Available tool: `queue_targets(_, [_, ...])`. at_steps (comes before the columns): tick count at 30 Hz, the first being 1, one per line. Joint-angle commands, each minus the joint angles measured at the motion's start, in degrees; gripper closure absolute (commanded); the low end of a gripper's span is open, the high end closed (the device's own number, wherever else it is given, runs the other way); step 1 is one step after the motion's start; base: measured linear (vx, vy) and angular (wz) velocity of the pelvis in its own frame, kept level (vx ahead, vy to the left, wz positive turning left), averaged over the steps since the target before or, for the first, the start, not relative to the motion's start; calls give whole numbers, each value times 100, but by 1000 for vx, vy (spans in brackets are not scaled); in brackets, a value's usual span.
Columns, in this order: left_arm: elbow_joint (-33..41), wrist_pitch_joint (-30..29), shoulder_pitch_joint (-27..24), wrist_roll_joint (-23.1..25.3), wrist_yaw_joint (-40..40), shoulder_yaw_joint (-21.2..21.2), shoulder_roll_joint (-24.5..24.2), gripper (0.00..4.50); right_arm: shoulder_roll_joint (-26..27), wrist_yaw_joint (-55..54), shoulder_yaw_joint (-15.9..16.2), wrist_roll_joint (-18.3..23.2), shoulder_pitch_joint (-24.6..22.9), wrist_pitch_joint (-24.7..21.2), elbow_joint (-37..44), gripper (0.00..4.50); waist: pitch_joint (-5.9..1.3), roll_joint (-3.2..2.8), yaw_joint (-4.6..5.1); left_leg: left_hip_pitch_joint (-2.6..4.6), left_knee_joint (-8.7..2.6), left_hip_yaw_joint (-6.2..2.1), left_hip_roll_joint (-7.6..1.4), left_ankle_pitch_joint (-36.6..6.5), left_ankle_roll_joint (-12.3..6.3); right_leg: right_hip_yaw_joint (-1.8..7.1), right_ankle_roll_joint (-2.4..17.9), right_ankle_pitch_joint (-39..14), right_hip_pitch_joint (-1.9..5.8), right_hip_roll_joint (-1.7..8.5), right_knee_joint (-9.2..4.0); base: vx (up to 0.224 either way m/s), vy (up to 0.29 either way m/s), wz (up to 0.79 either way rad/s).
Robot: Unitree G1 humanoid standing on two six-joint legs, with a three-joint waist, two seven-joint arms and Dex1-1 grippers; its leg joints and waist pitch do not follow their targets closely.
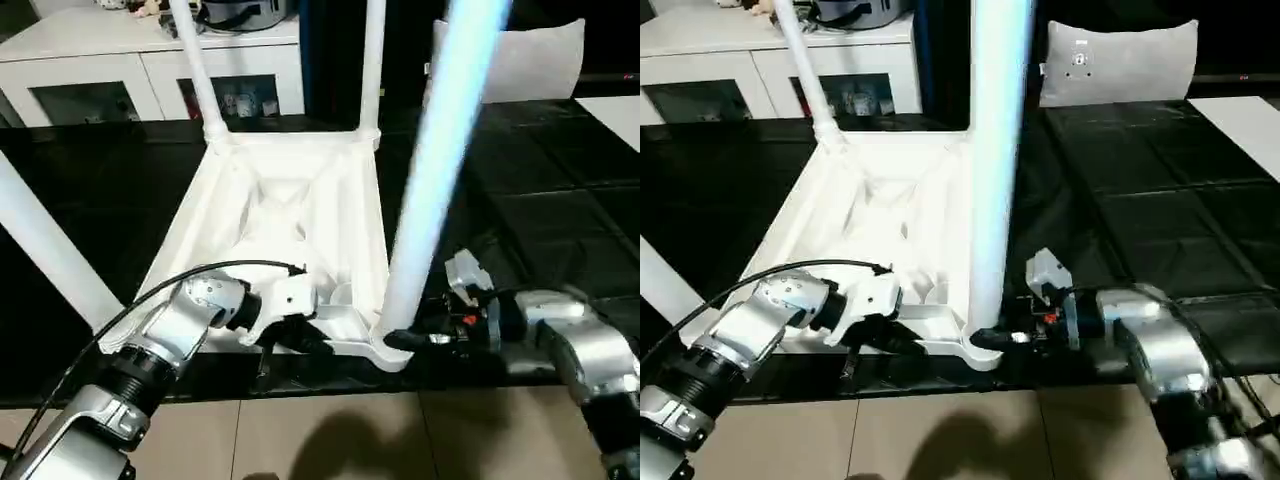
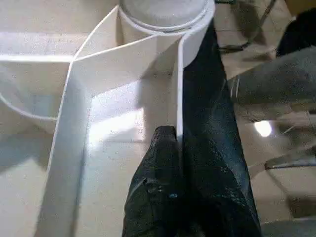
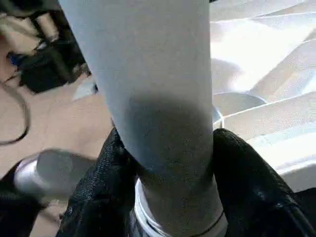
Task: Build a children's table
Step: Rotate leg to tighten
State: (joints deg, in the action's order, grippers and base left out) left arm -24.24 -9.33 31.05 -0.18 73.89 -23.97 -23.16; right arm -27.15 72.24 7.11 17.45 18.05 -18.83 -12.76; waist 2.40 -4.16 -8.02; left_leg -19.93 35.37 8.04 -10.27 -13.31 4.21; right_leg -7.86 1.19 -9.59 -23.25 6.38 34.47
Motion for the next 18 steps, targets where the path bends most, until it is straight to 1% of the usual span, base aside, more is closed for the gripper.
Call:
queue_targets(1, [77,-347,21,-4,-266,-41,242,450,368,-778,-43,20,63,-341,223,253,-347,110,55,-94,-473,-3,-237,-566,-339,328,775,-2100,391,305,-461,0,0,0])
queue_targets(3, [-18,-585,106,42,-718,106,432,450,759,-1717,-193,-154,80,-715,346,253,-324,120,116,-81,-493,0,-223,-729,-236,324,668,-2346,376,295,-506,0,0,0])
queue_targets(4, [-58,-655,137,58,-880,156,499,450,889,-2014,-254,-190,88,-876,385,253,-306,111,207,-85,-497,-5,-177,-887,-90,290,469,-2737,382,285,-570,0,0,0])
queue_targets(5, [-92,-738,169,72,-1063,215,574,450,1036,-2358,-308,-273,106,-1056,424,253,-305,75,236,-69,-499,-9,-166,-958,-62,276,418,-2862,371,287,-594,0,0,0])
queue_targets(6, [-92,-738,169,72,-1063,215,574,450,1036,-2358,-308,-273,106,-1056,424,253,-299,99,313,-88,-501,-17,-154,-1077,-48,257,323,-2980,378,277,-625,-53,3,-5])
queue_targets(7, [-127,-958,235,72,-1560,390,807,450,1521,-3547,-542,-608,178,-1393,392,253,-299,10,364,-86,-506,-35,-149,-1124,-14,252,301,-2989,374,275,-619,0,0,0])
queue_targets(8, [-147,-1061,272,73,-1852,493,944,450,1756,-4120,-665,-783,203,-1451,314,253,-299,43,462,-100,-502,-33,-135,-1157,53,224,291,-2962,360,265,-645,0,0,0])
queue_targets(9, [-156,-1095,293,91,-2053,559,1026,450,1840,-4305,-650,-869,173,-1382,298,253,-300,0,493,-98,-505,-50,-121,-1233,61,200,278,-3002,369,264,-655,0,0,0])
queue_targets(10, [-157,-1105,300,100,-2138,584,1058,450,1863,-4354,-626,-901,153,-1340,302,253,-310,25,549,-84,-495,-50,-110,-1321,25,188,227,-3008,369,255,-689,0,0,0])
queue_targets(11, [-157,-1109,302,104,-2172,594,1071,450,1872,-4374,-616,-913,145,-1323,303,253,-318,24,560,-75,-495,-48,-113,-1314,-15,200,245,-2938,360,258,-692,0,0,0])
queue_targets(12, [-130,-1139,314,72,-2279,659,1144,450,1947,-4481,-612,-912,99,-1215,341,218,-322,10,574,-84,-502,-47,-135,-1274,-92,219,322,-2730,362,258,-676,0,0,0])
queue_targets(13, [-107,-1161,322,32,-2356,725,1214,450,2059,-4625,-656,-877,62,-1171,392,197,-327,14,579,-93,-504,-43,-142,-1228,-120,226,361,-2612,364,258,-669,0,0,0])
queue_targets(14, [-100,-1167,327,16,-2378,755,1246,450,2129,-4705,-714,-837,50,-1203,426,183,-344,25,581,-126,-512,-45,-152,-1057,-184,248,452,-2308,394,261,-626,0,0,0])
queue_targets(16, [-75,-1108,326,66,-2293,713,1231,450,2286,-4875,-870,-715,-5,-1326,625,181,-386,19,554,-110,-502,-41,-171,-685,-298,267,645,-1818,398,262,-568,0,0,0])
queue_targets(17, [-69,-1094,321,83,-2279,695,1212,450,2304,-4899,-883,-730,-16,-1347,667,174,-386,19,554,-110,-502,-41,-171,-685,-298,267,645,-1818,398,262,-568,0,0,0])
queue_targets(18, [-80,-1043,302,118,-2256,660,1134,450,2278,-4882,-868,-780,-67,-1316,777,149,-406,5,523,-103,-489,-30,-184,-396,-364,289,817,-1330,403,259,-508,0,0,0])
